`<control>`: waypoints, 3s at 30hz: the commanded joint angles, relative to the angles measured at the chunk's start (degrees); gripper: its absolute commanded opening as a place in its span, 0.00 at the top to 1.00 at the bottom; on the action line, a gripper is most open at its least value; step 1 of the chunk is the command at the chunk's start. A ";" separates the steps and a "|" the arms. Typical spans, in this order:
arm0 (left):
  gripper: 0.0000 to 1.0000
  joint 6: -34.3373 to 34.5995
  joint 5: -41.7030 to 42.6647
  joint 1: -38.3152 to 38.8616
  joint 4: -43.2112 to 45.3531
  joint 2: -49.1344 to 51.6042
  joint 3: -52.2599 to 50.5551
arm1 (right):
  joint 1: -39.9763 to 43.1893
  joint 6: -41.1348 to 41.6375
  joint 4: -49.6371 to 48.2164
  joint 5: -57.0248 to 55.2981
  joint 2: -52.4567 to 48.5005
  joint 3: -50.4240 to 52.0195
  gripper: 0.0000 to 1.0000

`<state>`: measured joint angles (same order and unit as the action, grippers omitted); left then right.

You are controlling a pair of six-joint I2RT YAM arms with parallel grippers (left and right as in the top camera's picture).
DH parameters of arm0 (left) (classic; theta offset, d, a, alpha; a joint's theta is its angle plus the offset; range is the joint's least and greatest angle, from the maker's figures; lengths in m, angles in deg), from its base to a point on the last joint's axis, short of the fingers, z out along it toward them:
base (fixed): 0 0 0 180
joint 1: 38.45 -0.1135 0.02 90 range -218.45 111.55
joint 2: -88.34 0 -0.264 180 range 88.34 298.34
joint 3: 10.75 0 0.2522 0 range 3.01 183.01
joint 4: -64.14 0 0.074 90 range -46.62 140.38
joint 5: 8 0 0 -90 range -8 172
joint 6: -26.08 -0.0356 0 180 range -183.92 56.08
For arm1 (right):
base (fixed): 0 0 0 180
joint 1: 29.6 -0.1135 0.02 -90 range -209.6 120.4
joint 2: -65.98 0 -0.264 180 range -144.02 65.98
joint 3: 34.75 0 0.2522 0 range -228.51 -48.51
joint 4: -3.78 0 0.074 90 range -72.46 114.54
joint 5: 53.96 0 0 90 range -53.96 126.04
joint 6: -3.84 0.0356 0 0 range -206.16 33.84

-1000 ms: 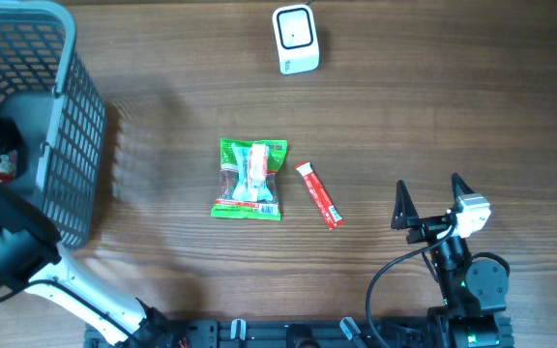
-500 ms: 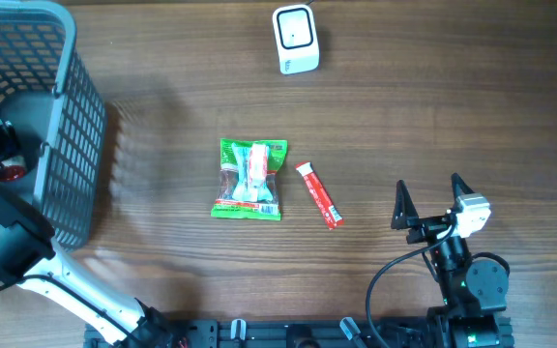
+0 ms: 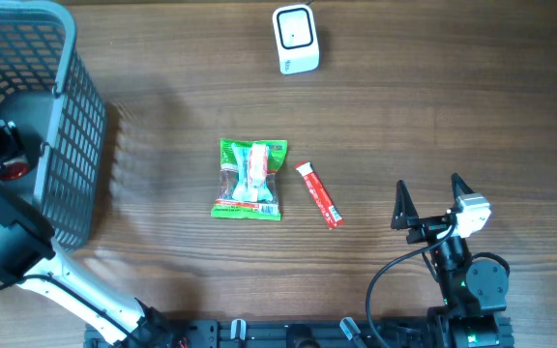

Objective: Scan the item barcode
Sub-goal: 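Reach the left gripper back into the basket and grasp the green-capped jar, then carry the jar out and set it beside the red packet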

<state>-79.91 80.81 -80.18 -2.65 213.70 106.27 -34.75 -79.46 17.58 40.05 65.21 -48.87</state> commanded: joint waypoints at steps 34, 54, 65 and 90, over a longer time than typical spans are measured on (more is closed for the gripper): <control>0.45 12.46 3.54 2.23 2.71 -13.60 -3.02 | 0.31 0.90 -0.13 -0.09 0.35 0.07 0.00; 0.45 20.65 6.27 34.32 -8.33 -51.71 -3.02 | 0.31 0.92 -0.13 -0.11 0.35 0.07 0.00; 0.50 34.86 6.25 58.23 -16.76 -45.62 -6.01 | 0.31 0.92 -0.13 -0.11 0.35 0.07 0.00; 0.57 49.55 6.99 89.64 1.53 -3.96 -6.69 | 0.31 0.90 -0.13 -0.09 0.35 0.07 0.00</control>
<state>-33.64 86.69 8.08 -2.33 206.29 99.80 -34.75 -79.46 17.58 40.08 65.21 -48.87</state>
